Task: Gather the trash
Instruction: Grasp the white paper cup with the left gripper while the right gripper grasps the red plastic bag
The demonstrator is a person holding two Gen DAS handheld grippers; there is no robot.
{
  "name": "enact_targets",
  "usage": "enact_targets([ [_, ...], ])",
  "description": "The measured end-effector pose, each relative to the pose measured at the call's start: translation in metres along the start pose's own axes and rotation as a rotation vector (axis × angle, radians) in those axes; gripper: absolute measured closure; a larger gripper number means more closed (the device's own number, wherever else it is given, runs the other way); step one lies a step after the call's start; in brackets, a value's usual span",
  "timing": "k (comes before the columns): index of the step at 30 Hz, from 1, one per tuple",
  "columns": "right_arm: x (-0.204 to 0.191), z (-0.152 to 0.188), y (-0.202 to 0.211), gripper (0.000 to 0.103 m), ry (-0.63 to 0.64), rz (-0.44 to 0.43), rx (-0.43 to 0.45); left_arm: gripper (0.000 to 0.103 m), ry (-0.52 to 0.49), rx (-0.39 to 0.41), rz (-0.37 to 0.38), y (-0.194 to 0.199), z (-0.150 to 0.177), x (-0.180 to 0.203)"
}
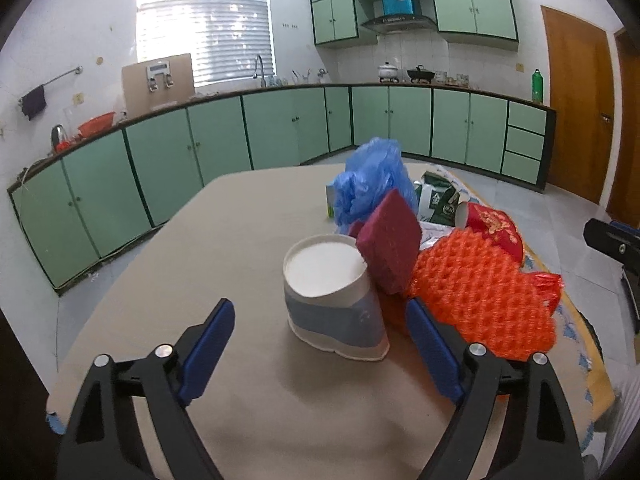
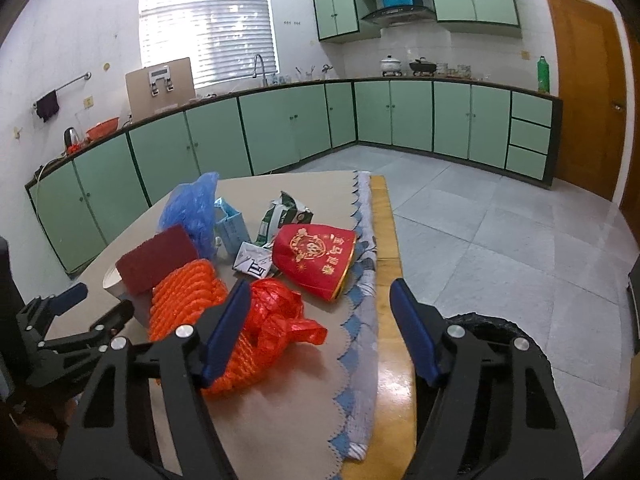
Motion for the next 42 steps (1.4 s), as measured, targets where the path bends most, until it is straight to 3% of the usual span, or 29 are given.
enact_targets([
  [9,-0.004,-0.004,-0.022,0.034,0.022,-0.009,-0.017,0.027,0.003,-0.025,0.033,-0.021,0.002,0.006],
  [14,-0.004,0.0,-0.032,0.036,0.03,-0.014,-0.039,0.042,0.011,-0.037,0.06,-0.027,0.001,0.005],
  [25,-0.007,0.022,-0.051,0.048,0.026,-0.081,-0.139,0.045,0.039,-0.042,0.051,-0.026,0.0,-0.005],
  [31,-0.001,0.038,-0.064,0.063,-0.023,-0.125,-0.21,0.046,0.051,-0.037,0.027,-0.023,-0.002,-0.013],
  [36,-0.004,0.042,-0.063,0.092,-0.026,-0.161,-0.235,0.047,0.062,-0.021,0.006,-0.015,-0.006,-0.022],
  [42,-0.017,0.029,-0.046,0.095,0.033,-0.171,-0.177,0.047,0.087,0.004,-0.019,-0.001,-0.015,-0.034],
])
Point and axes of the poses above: each gripper's, at about its wrist camera, not at the fingertips, and y roughly against the way its jaws point, x to its right, z to its underside, the point moved 4 cm from there along -y, roughly the way its jaws point, and after that the axes turned 15 degrees about -z, right-handed, at the moved point
